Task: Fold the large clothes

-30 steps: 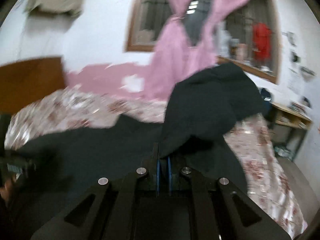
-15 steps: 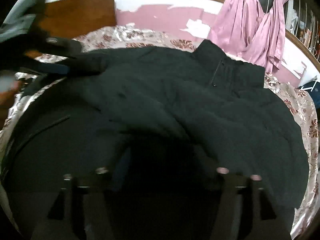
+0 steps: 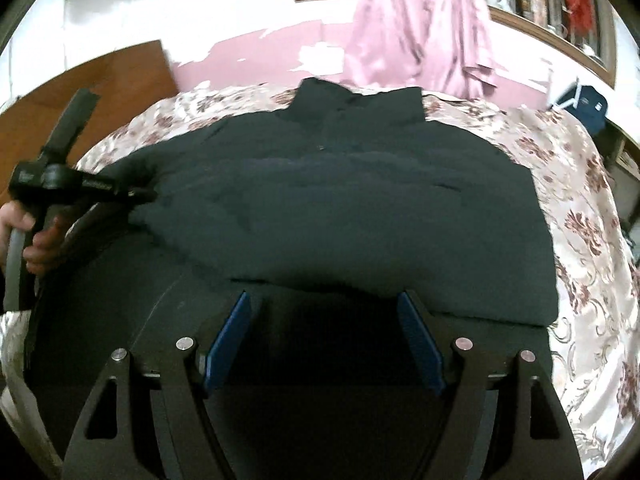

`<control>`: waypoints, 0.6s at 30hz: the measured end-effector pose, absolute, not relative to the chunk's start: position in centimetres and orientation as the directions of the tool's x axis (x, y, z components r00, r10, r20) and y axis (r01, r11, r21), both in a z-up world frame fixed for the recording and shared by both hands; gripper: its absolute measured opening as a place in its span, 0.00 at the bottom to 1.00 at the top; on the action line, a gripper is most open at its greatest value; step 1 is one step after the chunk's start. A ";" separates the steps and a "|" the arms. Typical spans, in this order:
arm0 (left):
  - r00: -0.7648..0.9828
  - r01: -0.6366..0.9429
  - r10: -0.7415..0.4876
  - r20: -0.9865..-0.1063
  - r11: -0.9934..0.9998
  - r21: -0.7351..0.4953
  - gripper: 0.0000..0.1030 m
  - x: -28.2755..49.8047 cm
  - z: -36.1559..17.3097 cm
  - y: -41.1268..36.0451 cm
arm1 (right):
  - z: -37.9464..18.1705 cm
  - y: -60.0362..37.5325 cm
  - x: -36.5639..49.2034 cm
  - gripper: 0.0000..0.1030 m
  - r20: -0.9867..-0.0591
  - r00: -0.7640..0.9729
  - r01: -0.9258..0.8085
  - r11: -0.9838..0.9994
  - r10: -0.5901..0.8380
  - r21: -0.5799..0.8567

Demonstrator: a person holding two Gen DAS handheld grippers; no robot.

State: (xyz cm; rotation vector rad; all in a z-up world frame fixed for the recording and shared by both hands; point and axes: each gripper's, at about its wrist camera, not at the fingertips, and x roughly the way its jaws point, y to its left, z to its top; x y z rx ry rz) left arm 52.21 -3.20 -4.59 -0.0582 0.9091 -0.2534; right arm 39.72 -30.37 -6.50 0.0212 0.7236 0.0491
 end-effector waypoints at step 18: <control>0.625 0.093 -0.007 -0.781 0.993 0.066 0.02 54.5 -8.3 -1.4 | -9.7 -27.6 54.2 0.70 -0.735 0.672 0.062 0.996 -0.094 -0.070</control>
